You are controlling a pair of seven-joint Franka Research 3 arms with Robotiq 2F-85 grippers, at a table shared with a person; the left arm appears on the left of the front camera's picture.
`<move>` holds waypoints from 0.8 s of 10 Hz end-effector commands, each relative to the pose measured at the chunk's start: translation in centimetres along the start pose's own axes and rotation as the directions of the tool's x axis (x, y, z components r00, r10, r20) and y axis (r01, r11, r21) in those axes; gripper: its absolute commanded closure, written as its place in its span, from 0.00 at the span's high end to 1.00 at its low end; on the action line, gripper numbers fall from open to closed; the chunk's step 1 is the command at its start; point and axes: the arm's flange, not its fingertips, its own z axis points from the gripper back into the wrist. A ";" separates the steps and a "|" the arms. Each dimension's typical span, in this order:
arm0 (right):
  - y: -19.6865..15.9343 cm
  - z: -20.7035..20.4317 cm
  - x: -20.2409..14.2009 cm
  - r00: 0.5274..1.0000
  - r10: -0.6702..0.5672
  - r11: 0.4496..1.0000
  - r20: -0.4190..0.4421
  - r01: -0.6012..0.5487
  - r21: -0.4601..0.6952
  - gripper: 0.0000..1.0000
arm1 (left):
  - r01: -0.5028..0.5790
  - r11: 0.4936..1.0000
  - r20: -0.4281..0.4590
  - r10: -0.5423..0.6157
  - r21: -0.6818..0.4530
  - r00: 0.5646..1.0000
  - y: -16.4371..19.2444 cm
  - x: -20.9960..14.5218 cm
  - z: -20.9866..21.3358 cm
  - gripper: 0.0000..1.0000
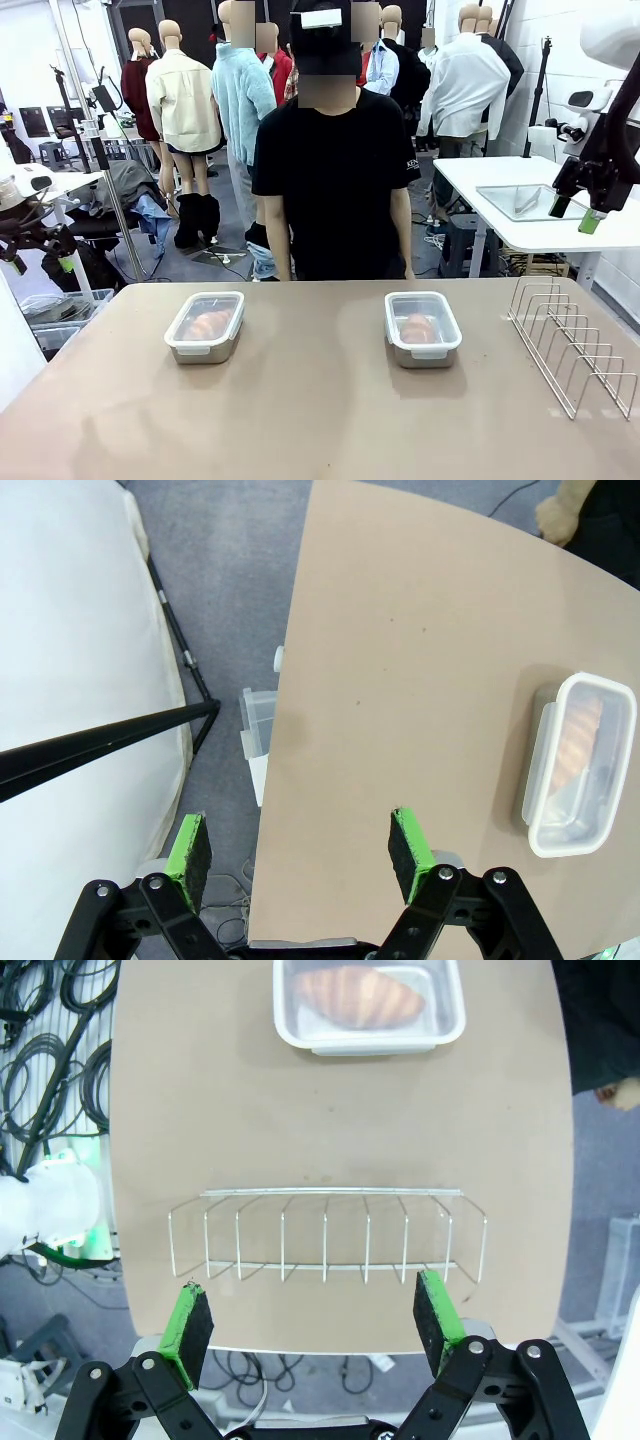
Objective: Place the bread in airtight containers.
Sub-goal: Release when the human grabs the Airtight Container lid.
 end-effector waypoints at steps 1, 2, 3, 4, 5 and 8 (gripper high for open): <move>-0.3 0.3 0.1 1.000 -0.001 1.000 -0.006 0.002 0.013 1.00 | -0.006 1.000 0.001 0.006 0.011 1.000 0.0 0.0 0.1 0.92; -0.3 0.3 0.1 1.000 -0.001 1.000 -0.006 0.002 0.013 1.00 | -0.006 1.000 0.001 0.006 0.011 1.000 0.0 0.0 0.1 0.92; -0.3 0.3 0.1 1.000 -0.001 1.000 -0.006 0.002 0.013 1.00 | -0.006 1.000 0.001 0.006 0.011 1.000 0.0 0.0 0.1 0.92; -0.3 0.3 0.1 1.000 -0.001 1.000 -0.006 0.002 0.013 1.00 | -0.006 1.000 0.001 0.006 0.011 1.000 0.0 0.0 0.1 0.92; -0.3 0.3 0.1 1.000 -0.001 1.000 -0.006 0.002 0.013 1.00 | -0.006 1.000 0.001 0.006 0.011 1.000 0.0 0.0 0.1 0.92; -0.3 0.3 0.1 1.000 -0.001 1.000 -0.006 0.002 0.013 1.00 | -0.006 1.000 0.001 0.006 0.011 1.000 0.0 0.0 0.1 0.92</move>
